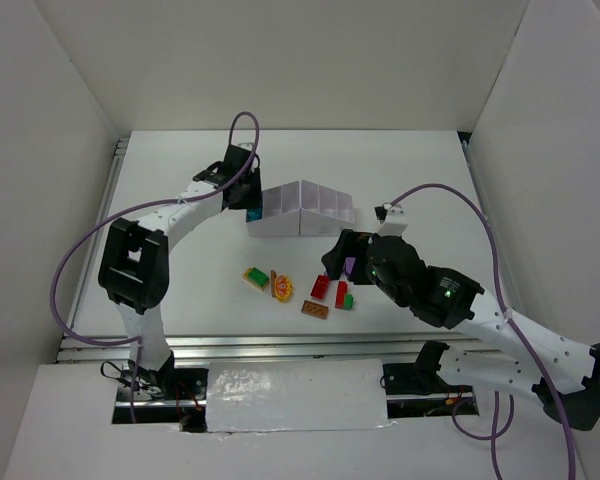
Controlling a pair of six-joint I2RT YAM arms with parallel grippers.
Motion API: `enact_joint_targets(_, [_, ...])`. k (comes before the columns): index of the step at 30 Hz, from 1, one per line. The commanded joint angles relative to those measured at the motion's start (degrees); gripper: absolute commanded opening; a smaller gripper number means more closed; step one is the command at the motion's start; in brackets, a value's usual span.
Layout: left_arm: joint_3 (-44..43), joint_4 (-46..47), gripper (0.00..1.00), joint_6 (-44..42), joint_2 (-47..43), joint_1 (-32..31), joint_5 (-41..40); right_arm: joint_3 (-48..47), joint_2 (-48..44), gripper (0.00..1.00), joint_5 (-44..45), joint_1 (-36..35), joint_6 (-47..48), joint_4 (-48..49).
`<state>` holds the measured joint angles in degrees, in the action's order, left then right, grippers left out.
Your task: Sort the legos into containers by color
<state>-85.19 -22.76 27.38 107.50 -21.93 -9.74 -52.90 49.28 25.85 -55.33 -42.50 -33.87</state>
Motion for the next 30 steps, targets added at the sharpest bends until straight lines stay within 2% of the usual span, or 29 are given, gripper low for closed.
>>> enact_joint_targets(1, [0.2, 1.8, 0.58, 0.2, -1.6, 0.0, 0.3, -0.3, -0.1, 0.95, -0.2, 0.4, 0.8, 1.0])
enact_joint_targets(4, [0.8, 2.3, 0.67, 0.4, -2.1, -0.1, 0.2, -0.4, -0.1, 0.95, -0.1, 0.4, 0.9, 0.7])
enact_joint_targets(5, [0.9, 2.1, 0.74, 0.5, -2.2, -0.1, 0.0, -0.5, -0.1, 0.95, 0.0, 0.4, 0.8, 0.8])
enact_joint_targets(9, [1.8, 2.0, 0.83, 1.1, -4.1, -0.1, -0.5, -0.4, 0.4, 0.95, 0.1, 0.6, 1.2, 1.1])
enact_joint_targets(13, [4.8, 2.4, 0.92, 2.2, -10.8, -0.1, -1.9, -0.3, 2.7, 0.95, 0.1, 0.9, 1.1, 1.0])
enact_joint_targets(15, [7.1, 1.9, 0.94, 2.9, -13.8, -0.1, -2.0, 0.1, 3.7, 0.95, 0.1, 1.1, 0.5, 0.6])
enact_joint_targets(16, [7.8, 1.3, 0.99, 3.2, -16.7, -0.3, -3.0, 0.2, 4.8, 0.95, 0.0, 1.2, 0.4, 0.8])
enact_joint_targets(21, [13.7, -4.4, 1.0, 5.1, -29.2, -1.4, -6.6, 0.6, 11.0, 0.91, -2.5, 1.3, 0.4, 1.9])
enact_joint_targets(25, [19.2, -8.5, 0.99, 6.1, -39.3, -2.5, -8.6, -0.3, 17.3, 0.87, -7.0, 0.2, 5.7, 3.9])
enact_joint_targets(30, [22.3, -14.6, 0.99, 4.0, -50.8, -3.6, -9.2, 1.7, 20.2, 0.87, -14.5, -1.2, 12.4, 9.3])
